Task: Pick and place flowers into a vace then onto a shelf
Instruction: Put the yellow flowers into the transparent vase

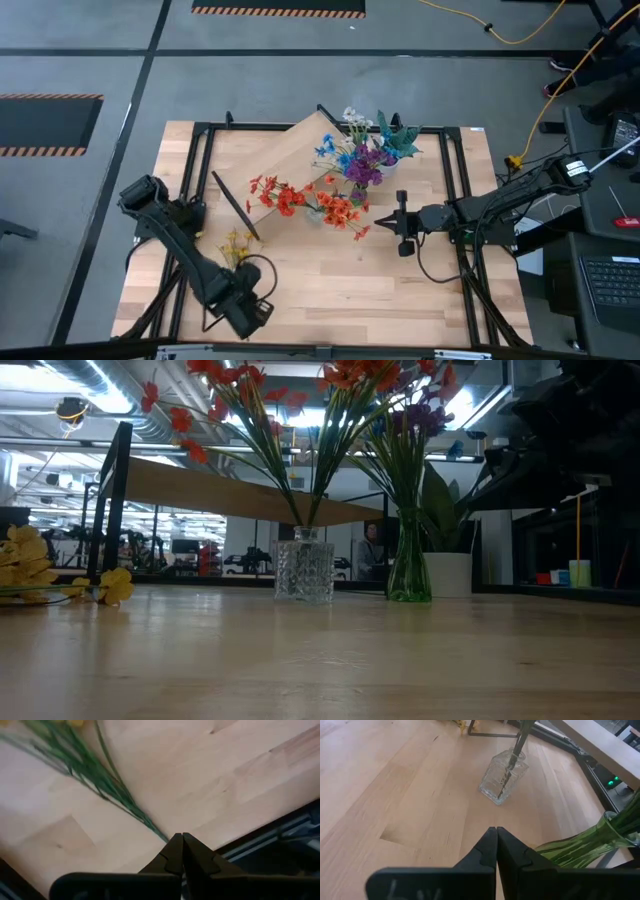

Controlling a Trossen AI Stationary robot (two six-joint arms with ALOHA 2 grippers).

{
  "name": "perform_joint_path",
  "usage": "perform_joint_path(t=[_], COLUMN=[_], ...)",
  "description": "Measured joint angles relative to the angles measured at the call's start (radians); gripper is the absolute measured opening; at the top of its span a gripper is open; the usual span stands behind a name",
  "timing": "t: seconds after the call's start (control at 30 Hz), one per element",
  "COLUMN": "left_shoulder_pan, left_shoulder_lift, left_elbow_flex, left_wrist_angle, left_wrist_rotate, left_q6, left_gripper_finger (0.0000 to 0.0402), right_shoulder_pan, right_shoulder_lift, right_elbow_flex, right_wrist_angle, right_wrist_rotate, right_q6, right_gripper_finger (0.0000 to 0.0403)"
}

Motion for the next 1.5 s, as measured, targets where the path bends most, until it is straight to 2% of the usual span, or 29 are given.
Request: perform_joint_path(t=[0.23, 0.43, 0.63, 0.93, 1.1, 1.27, 1.5], left_shoulder_pan=[-0.078, -0.094, -0.094, -0.093, -0.086, -0.086, -0.086], left_shoulder_lift=[0.000, 0.004, 0.028, 0.033, 0.033, 0.033, 0.033], left_elbow_flex=[-0.007, -0.007, -0.008, -0.008, -0.056, -0.123, -0.216], left_wrist_angle=[0.001, -0.007, -0.035, -0.037, -0.052, -0.051, 0.004], left_wrist_rotate=[-0.072, -0.110, -0.092, -0.094, -0.007, -0.018, -0.031], left_q6=[-0.186, -0.245, -0.246, -0.256, -0.282, -0.296, -0.352], left_gripper_finger=[0.0003, 0.0011, 0.0045, 0.0123, 0.0156, 0.0172, 0.0173], right_shoulder_pan=[0.000, 0.000, 0.000, 0.000, 0.000, 0.000, 0.000], right_shoulder_lift=[0.000, 0.000, 0.000, 0.000, 0.000, 0.000, 0.000], right_elbow_flex=[0.000, 0.000, 0.000, 0.000, 0.000, 0.000, 0.000], right_wrist_angle=[0.000, 0.000, 0.000, 0.001, 0.000, 0.000, 0.000], right_wrist_rotate=[0.000, 0.000, 0.000, 0.000, 0.000, 0.000, 0.000], right_q6=[-0.002, 0.000, -0.001, -0.001, -0.002, -0.002, -0.002], right_gripper_finger=[0.0007, 0.0007, 0.0007, 0.0007, 0.0007, 0.0007, 0.0007])
